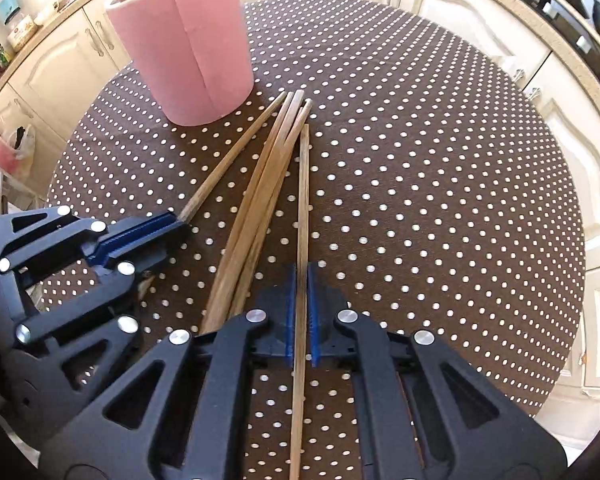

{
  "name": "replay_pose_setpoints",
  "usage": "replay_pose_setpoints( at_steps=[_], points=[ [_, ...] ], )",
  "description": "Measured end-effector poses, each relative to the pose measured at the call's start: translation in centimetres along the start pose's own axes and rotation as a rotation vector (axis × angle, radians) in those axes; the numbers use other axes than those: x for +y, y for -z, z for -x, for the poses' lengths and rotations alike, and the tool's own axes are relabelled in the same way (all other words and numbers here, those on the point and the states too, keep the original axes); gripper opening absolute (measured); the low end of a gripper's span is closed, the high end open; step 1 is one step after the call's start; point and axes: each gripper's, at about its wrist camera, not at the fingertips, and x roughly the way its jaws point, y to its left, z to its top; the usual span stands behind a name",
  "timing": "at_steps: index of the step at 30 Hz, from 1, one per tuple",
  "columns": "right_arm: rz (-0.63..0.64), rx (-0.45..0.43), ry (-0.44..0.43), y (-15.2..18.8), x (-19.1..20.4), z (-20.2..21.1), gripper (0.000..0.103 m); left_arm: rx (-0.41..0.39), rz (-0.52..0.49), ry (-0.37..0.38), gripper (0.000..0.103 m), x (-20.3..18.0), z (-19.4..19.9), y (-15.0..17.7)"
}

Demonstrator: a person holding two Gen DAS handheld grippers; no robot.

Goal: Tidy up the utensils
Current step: 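Close the left gripper on a chopstick while the right gripper grasps another, then lift the left gripper's chopstick upright over the pink cup while the right gripper does likewise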

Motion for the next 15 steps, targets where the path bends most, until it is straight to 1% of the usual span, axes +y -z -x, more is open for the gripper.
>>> replay_pose_setpoints(
  at_steps=[2, 5, 8, 10, 12, 15],
  points=[
    [-0.031, -0.029, -0.030, 0.6, -0.7, 0.6, 0.006, -0.026, 0.012, 0.027, 0.006, 0.5, 0.6, 0.5],
    [-0.067, -0.072, -0.065, 1.4, -2.0, 1.9, 0.006, -0.060, 0.008, 0.037, 0.006, 0.5, 1.8, 1.2],
    [-0.095, -0.122, -0.106, 2.2, -3.0, 3.4, 0.006, -0.102, -0.002, 0.068, 0.006, 0.3, 3.4, 1.7],
    [-0.106, -0.166, -0.136, 2.8, -3.5, 4.8, 0.006, -0.143, -0.010, 0.072, 0.006, 0.1, 4.8, 2.1],
    [-0.112, -0.210, -0.157, 3.4, -3.9, 6.1, 0.006, -0.181, -0.005, 0.098, 0.006, 0.0, 6.1, 2.5],
    [-0.125, -0.280, -0.184, 4.3, -4.7, 8.2, 0.006, -0.226, -0.007, 0.107, 0.006, -0.2, 7.5, 2.8]
  ],
)
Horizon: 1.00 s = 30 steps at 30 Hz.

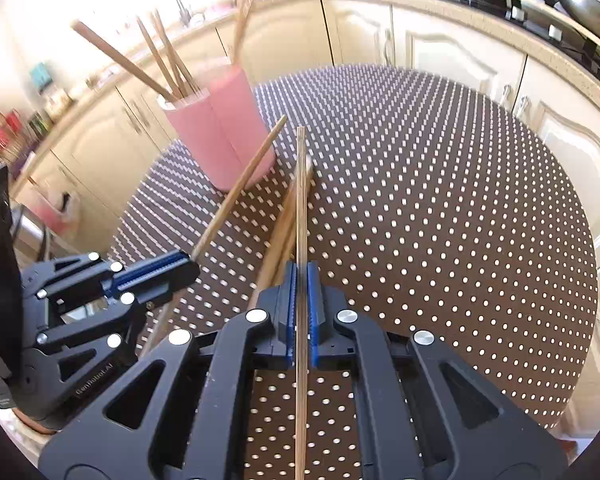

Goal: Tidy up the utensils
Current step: 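Lift the left gripper's chopstick upright over the pink cup while the right gripper does likewise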

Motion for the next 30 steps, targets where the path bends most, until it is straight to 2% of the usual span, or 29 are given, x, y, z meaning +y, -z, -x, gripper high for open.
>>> replay_pose_setpoints(
  at_steps=[10, 21, 30],
  points=[
    [-0.026, -0.123, -0.056, 1.0, -0.4, 4.6, 0.006, -0.120, -0.018, 0.014, 0.006, -1.4, 3.4, 0.2],
    [-0.039, -0.276, -0.104, 3.0, 0.3, 8.9, 0.006, -0.290, 0.031, 0.056, 0.006, -0.6, 7.8, 1.9],
    [-0.030, -0.343, -0.126, 2.9, 2.7, 9.5, 0.006, -0.444, 0.068, 0.101, 0.006, 0.8, 11.8, 3.3]
  ],
)
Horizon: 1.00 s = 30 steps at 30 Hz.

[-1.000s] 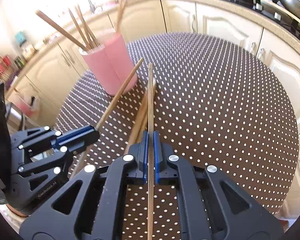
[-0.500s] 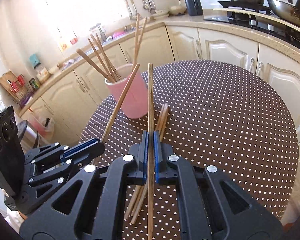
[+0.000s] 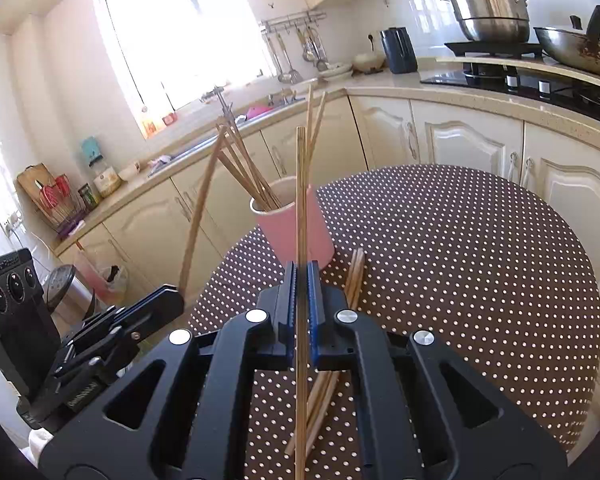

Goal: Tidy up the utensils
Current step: 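Lift the left gripper's chopstick upright over the pink cup while the right gripper does likewise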

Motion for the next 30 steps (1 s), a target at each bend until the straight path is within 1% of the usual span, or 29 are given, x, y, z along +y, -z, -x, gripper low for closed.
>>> replay_pose_setpoints(
  at_steps=[4, 8, 12, 18, 22, 24, 27, 30],
  points=[
    [0.006, -0.048, -0.007, -0.6, 1.4, -1.0, 0.006, -0.085, 0.010, 0.004, 0.006, 0.4, 1.9, -0.1],
    [0.014, -0.119, -0.013, -1.4, 1.9, -1.0, 0.006, -0.164, 0.033, 0.009, 0.006, 1.6, 3.4, -0.8],
    [0.022, -0.189, -0.019, -3.1, 2.2, -1.7, 0.006, -0.221, 0.061, -0.012, 0.006, 3.1, 2.9, -2.4],
    [0.055, -0.283, -0.046, -6.8, 2.5, -4.3, 0.006, -0.303, 0.074, -0.034, 0.006, 5.3, 0.7, -5.9],
    [0.086, -0.338, -0.053, -9.3, 3.0, -6.5, 0.006, -0.346, 0.061, -0.032, 0.006, 6.5, -2.2, -8.6],
    [0.100, -0.370, -0.063, -10.3, 3.2, -7.6, 0.006, -0.369, 0.049, -0.044, 0.006, 6.9, -3.7, -9.6],
    [0.103, -0.399, -0.080, -11.3, 3.0, -9.3, 0.006, -0.403, 0.032, -0.060, 0.006, 7.3, -5.9, -11.0],
    [0.108, -0.426, -0.096, -11.8, 2.7, -10.9, 0.006, -0.428, 0.018, -0.084, 0.006, 7.6, -8.2, -11.7]
  ],
)
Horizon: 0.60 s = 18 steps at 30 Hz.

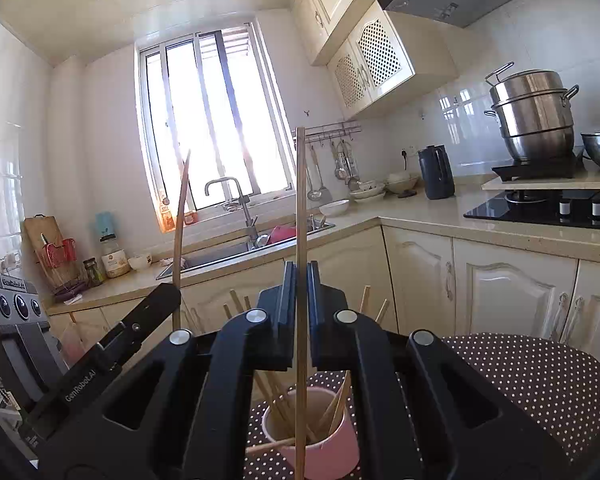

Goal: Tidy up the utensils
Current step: 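Lift the left gripper's chopstick upright over the pink cup while the right gripper does likewise, then lower both chopsticks into the pink cup and open both grippers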

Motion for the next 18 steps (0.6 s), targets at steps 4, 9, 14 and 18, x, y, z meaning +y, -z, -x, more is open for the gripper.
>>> replay_pose_setpoints(
  at_steps=[4, 9, 14, 18],
  points=[
    [0.006, -0.024, -0.006, 0.2, -0.7, -1.7, 0.006, -0.011, -0.016, -0.021, 0.006, 0.2, -2.7, 1.0],
    [0.010, -0.058, -0.019, 0.5, -1.4, -2.9, 0.006, -0.018, -0.021, -0.044, 0.006, 1.0, -4.9, 2.1],
    [0.007, -0.063, -0.031, 1.1, -2.0, -3.9, 0.006, -0.008, -0.009, -0.059, 0.006, 1.8, -6.1, 3.3],
    [0.011, -0.054, -0.037, 1.9, -2.4, -4.5, 0.006, 0.005, -0.025, -0.060, 0.006, 1.6, -6.5, 4.3]
  ],
)
